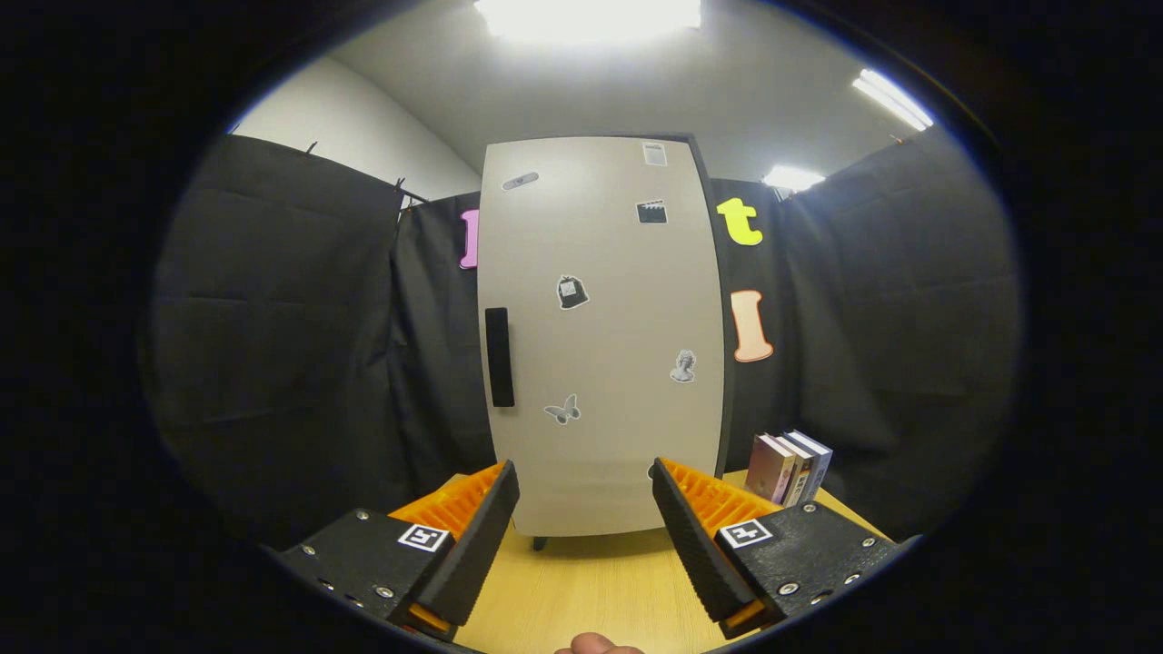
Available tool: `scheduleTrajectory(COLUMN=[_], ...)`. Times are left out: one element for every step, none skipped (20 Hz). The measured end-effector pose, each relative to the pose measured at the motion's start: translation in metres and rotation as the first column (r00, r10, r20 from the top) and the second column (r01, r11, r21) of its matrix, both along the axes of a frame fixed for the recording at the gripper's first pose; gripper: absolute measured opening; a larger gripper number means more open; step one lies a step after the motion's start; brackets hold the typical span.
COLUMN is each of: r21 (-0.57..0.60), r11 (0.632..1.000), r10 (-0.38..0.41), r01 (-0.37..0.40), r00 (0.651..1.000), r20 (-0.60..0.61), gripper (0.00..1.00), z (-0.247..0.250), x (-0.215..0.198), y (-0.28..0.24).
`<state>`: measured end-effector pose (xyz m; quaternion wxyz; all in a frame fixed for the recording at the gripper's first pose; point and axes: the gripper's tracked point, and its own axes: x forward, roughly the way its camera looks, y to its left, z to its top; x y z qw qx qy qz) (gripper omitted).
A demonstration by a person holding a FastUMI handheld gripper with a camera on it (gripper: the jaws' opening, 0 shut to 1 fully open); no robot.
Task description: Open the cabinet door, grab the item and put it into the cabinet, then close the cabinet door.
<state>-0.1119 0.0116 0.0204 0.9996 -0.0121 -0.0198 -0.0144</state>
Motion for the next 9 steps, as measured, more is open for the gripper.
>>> scheduleTrajectory(r21=[0.001,0.002,0.004,0.002,-0.002,-0.002,-0.001,-0.001,-0.004], r11=[1.000,1.000,1.000,1.000,1.000,1.000,1.000,1.000,1.000], r10=[0.003,0.004,0.008,0.009,0.007,0.012,0.016,0.018,0.019], r01=[-0.003,-0.004,-0.008,-0.009,-0.007,-0.012,-0.016,-0.018,-0.019], r00=[1.000,1.000,1.000,1.000,1.000,1.000,1.000,1.000,1.000], r20=[0.002,0.003,0.002,0.002,0.006,0.008,0.009,0.008,0.009], gripper=[0.92,0.92,0.92,0.92,0.92,0.93,0.92,0.92,0.92], z=[0.0001,0.0003,0.0001,-0.0002,0.0006,0.0010,0.0014,0.0008,0.0013], x=[-0.0011,-0.0021,-0.0027,-0.0042,-0.0062,-0.0064,-0.0074,-0.0081,-0.0089], y=[0.0009,0.0008,0.0013,0.0011,0.0003,0.0009,0.0019,0.0019,0.0027])
